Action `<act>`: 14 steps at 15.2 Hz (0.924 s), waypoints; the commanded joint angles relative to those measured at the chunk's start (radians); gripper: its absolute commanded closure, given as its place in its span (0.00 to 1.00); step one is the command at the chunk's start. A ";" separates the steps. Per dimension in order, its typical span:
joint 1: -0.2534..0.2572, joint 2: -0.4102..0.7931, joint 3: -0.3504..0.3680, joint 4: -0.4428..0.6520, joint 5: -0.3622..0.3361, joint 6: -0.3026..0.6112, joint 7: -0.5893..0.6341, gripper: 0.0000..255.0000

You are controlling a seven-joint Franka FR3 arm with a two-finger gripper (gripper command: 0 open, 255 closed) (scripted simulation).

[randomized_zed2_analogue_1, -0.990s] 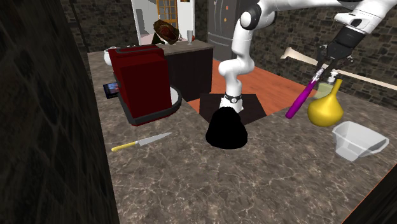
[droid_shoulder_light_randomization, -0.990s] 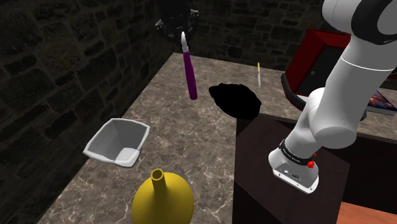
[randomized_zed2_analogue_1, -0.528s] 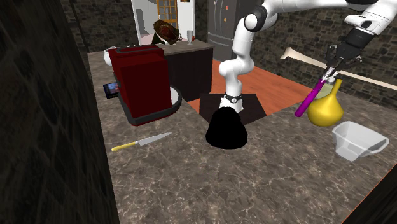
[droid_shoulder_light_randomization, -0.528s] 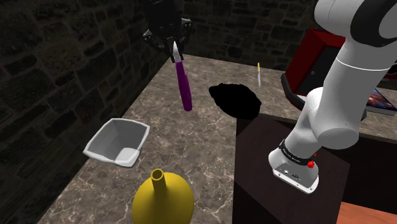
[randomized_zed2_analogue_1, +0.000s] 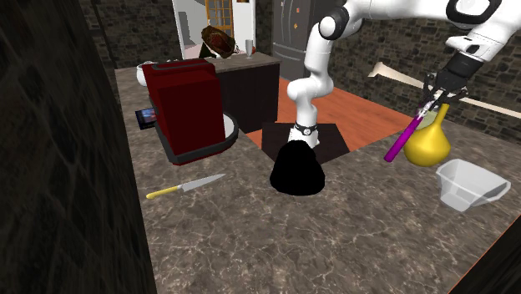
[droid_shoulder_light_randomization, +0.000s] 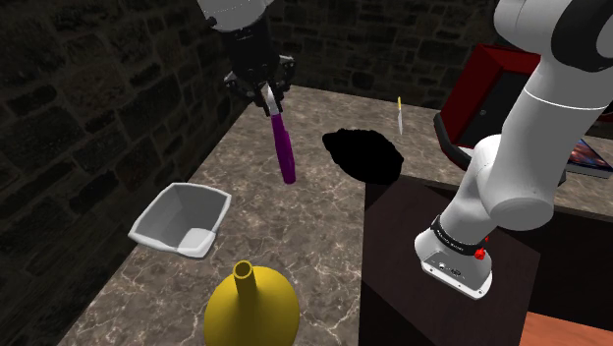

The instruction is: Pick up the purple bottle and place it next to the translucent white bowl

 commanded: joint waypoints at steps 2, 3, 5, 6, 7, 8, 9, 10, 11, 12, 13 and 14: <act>-0.004 -0.010 -0.002 -0.054 0.004 0.045 0.004 1.00; -0.005 -0.012 -0.002 -0.070 0.005 0.059 0.006 1.00; -0.007 -0.016 -0.003 -0.102 0.007 0.087 0.009 1.00; -0.008 -0.018 -0.003 -0.117 0.007 0.101 0.011 1.00; -0.008 -0.019 -0.004 -0.132 0.008 0.114 0.013 1.00; -0.009 -0.020 -0.004 -0.147 0.008 0.128 0.015 1.00; -0.009 -0.021 -0.004 -0.161 0.008 0.141 0.017 1.00; -0.010 -0.021 -0.005 -0.175 0.009 0.155 0.019 1.00; -0.010 -0.021 -0.005 -0.188 0.009 0.168 0.021 1.00; -0.011 -0.021 -0.005 -0.202 0.009 0.181 0.023 1.00; -0.011 -0.021 -0.005 -0.215 0.009 0.194 0.025 1.00; -0.012 -0.020 -0.006 -0.228 0.008 0.207 0.027 1.00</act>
